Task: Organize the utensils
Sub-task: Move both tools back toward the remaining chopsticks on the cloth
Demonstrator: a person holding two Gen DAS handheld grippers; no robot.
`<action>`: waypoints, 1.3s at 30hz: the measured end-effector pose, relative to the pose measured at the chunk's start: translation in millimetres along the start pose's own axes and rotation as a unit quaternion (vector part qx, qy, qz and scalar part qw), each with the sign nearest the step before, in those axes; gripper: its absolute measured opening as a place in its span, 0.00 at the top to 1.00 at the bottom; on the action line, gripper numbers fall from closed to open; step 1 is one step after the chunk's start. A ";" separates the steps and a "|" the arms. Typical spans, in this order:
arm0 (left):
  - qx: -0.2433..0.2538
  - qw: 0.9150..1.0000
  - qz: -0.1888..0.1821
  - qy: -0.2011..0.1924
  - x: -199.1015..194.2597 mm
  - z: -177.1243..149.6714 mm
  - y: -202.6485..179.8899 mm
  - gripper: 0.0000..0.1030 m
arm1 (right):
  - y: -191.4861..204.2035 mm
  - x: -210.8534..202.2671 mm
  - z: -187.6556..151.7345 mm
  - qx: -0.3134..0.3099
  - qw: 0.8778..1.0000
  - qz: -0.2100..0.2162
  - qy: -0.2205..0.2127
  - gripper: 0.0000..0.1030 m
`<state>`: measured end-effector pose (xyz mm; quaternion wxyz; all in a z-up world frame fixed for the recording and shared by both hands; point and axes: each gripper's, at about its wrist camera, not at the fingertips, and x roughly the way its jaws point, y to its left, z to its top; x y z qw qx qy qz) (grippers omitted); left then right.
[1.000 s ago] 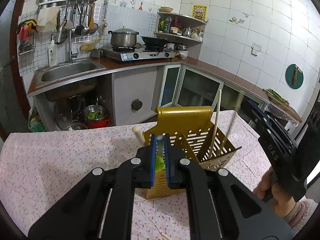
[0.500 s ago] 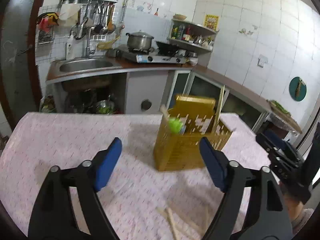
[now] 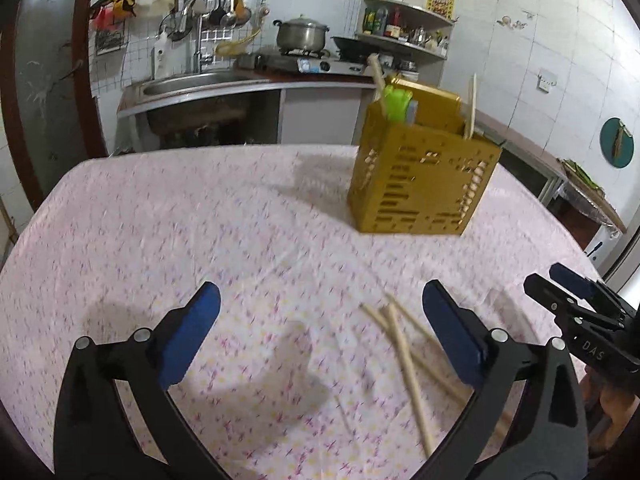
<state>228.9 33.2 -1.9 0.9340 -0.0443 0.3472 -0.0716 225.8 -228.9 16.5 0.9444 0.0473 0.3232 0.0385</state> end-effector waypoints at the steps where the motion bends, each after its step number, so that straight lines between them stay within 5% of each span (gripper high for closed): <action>1: -0.001 1.000 0.002 0.004 2.2 -1.7 1.9 0.05 | 0.5 2.6 -3.1 0.003 1.000 -0.002 0.006 0.35; 17: -0.029 0.998 0.029 0.051 22.0 -17.6 22.3 0.05 | 27.7 31.1 -11.7 0.016 0.996 -0.023 0.086 0.39; 20: -0.027 0.997 0.042 0.061 24.0 -18.7 19.9 0.05 | 31.1 40.8 -13.3 0.023 0.994 -0.024 0.107 0.55; 29: -0.042 0.996 0.040 0.066 20.8 -17.0 22.2 0.05 | 45.0 51.1 -9.3 0.028 0.989 -0.018 0.146 0.81; 39: -0.037 0.996 0.045 0.065 14.9 -22.1 21.1 0.05 | 48.0 45.7 -16.7 0.044 0.988 -0.010 0.147 0.83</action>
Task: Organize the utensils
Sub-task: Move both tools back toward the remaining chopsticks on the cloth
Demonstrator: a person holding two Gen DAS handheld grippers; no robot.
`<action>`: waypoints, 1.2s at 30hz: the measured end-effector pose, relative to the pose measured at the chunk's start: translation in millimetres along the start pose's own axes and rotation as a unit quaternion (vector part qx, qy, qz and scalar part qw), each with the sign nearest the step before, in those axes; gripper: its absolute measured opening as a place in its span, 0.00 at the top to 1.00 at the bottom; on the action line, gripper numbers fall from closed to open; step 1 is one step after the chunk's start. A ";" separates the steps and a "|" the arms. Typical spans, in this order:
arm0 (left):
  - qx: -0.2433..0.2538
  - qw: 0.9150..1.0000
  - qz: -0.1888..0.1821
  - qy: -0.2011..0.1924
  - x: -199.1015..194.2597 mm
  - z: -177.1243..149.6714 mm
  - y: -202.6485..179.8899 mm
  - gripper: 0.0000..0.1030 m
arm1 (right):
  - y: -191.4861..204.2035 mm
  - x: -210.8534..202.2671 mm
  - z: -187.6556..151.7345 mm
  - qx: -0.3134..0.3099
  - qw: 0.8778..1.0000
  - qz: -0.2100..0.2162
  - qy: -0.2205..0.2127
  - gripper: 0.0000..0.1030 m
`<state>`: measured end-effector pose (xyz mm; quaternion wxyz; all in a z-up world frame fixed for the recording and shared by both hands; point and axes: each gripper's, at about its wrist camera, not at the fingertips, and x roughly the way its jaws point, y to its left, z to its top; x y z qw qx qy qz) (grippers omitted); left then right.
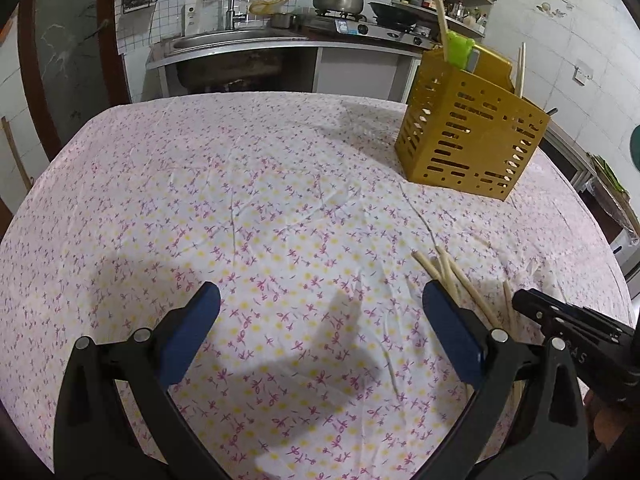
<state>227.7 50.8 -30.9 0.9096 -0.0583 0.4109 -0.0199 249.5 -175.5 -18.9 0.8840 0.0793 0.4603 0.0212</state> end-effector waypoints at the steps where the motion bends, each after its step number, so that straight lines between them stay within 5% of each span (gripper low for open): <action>1: -0.001 1.000 0.002 0.000 -0.2 -0.4 1.8 0.05 | 0.1 -0.9 -1.7 0.000 1.000 0.000 -0.002 0.83; 8: -0.016 1.000 -0.007 -0.012 -7.1 0.6 14.7 0.05 | -4.8 -2.3 -6.5 0.028 0.999 0.028 -0.005 0.82; 15: -0.023 1.000 -0.019 -0.004 -2.2 -2.1 25.6 0.05 | 18.7 7.4 -5.6 0.008 1.000 0.012 0.021 0.81; 23: -0.025 0.999 -0.021 0.006 9.5 -2.3 37.5 0.05 | 29.7 9.9 -9.4 -0.005 1.000 -0.017 -0.006 0.88; 25: -0.022 1.000 -0.020 0.010 11.2 -3.5 37.4 0.05 | 24.3 9.9 -9.4 -0.004 1.000 -0.010 -0.006 0.94; 36: -0.010 0.998 -0.054 0.038 11.1 -10.6 5.2 0.05 | -36.9 2.7 12.1 0.005 1.000 0.014 -0.006 0.94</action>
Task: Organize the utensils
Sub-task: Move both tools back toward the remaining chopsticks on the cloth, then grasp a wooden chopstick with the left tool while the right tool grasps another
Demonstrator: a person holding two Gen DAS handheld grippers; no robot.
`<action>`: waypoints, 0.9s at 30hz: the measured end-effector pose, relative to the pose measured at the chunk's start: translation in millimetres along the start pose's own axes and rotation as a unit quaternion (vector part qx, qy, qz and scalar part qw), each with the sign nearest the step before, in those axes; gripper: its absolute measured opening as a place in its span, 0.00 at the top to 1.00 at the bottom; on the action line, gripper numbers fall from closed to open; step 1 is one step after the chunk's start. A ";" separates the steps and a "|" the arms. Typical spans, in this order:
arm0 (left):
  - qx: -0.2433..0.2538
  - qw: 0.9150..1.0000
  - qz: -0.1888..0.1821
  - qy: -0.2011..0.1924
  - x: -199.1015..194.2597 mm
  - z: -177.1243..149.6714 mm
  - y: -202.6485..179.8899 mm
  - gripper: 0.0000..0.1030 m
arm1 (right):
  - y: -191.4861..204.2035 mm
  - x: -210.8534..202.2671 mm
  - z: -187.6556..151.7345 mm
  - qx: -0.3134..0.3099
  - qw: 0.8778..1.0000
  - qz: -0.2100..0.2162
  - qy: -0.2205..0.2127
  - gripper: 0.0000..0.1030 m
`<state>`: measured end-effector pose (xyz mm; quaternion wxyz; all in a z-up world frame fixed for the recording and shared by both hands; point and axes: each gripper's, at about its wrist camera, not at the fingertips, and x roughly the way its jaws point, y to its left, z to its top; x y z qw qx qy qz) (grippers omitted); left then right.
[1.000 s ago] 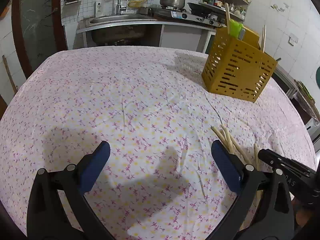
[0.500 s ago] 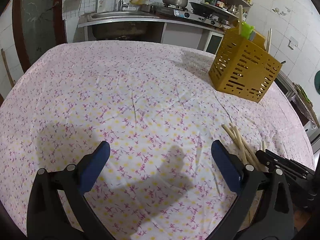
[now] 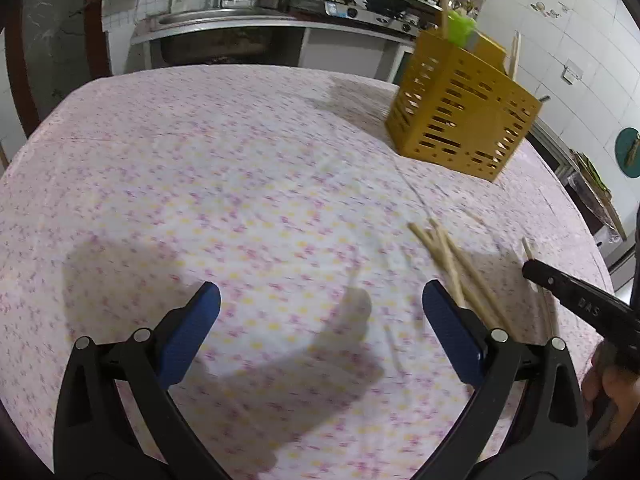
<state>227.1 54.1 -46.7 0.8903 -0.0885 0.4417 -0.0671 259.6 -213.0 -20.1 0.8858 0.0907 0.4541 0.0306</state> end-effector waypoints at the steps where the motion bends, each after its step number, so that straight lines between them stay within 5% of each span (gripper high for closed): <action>1: -0.002 1.000 -0.006 0.005 0.9 0.2 -4.9 0.05 | -6.6 0.1 2.1 0.001 1.000 0.006 -0.001 0.94; 9: 0.031 1.000 0.001 0.004 4.5 -2.0 -51.6 0.10 | -39.1 3.1 7.9 0.010 1.000 0.004 -0.012 0.94; 15: 0.057 0.997 0.004 0.046 26.5 -4.8 -79.6 0.51 | -51.6 3.1 6.5 0.022 1.000 0.012 -0.016 0.94; 27: 0.096 0.991 0.046 0.075 56.3 23.0 -100.0 0.62 | -54.1 0.2 11.6 0.014 1.000 0.017 -0.015 0.94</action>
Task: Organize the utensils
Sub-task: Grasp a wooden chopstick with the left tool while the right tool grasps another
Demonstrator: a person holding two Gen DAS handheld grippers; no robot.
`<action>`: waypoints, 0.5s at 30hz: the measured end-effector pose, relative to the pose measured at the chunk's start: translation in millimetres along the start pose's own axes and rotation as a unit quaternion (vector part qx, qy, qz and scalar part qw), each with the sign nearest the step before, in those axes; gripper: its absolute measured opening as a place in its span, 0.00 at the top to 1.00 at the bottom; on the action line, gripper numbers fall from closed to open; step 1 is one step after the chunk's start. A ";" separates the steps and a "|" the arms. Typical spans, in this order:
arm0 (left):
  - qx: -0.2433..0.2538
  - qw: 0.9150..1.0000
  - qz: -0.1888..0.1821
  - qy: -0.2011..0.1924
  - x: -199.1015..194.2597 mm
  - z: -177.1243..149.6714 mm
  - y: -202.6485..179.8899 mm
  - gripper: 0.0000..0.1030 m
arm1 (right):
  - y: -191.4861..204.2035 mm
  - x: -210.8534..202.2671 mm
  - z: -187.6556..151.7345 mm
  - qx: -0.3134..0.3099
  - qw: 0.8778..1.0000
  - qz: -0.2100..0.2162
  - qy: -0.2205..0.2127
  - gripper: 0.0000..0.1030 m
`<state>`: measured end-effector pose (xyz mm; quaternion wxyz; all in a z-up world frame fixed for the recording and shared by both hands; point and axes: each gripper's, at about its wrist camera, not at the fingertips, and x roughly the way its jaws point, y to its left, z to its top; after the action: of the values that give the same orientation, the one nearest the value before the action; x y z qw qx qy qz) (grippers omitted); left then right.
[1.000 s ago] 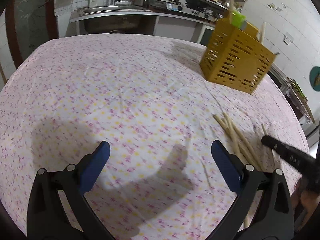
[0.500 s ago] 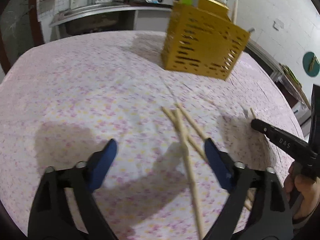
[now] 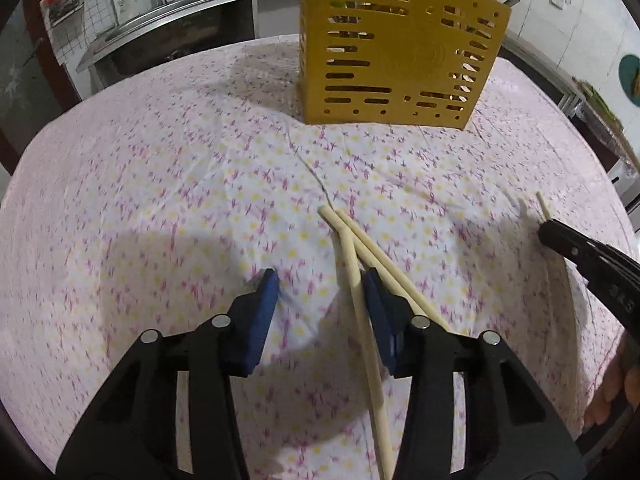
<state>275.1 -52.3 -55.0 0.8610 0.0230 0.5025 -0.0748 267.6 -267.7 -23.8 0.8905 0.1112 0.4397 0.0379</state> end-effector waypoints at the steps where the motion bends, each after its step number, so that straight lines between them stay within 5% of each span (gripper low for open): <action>1: 0.005 1.000 0.005 0.000 1.6 2.7 -2.1 0.69 | -0.8 -0.3 0.2 0.000 1.000 0.002 0.001 0.94; 5: 0.009 1.000 -0.001 0.003 0.5 4.7 -3.9 0.92 | -5.4 -0.8 0.2 0.004 1.000 0.011 0.005 0.94; 15: -0.015 0.999 -0.037 -0.029 -29.1 3.0 18.9 0.95 | 0.3 -18.5 7.1 0.003 0.999 0.051 -0.018 0.94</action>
<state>266.5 -30.9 -28.9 0.8721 -0.0109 0.4791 -0.0991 261.9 -271.6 -5.3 0.8945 0.1372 0.4177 0.0802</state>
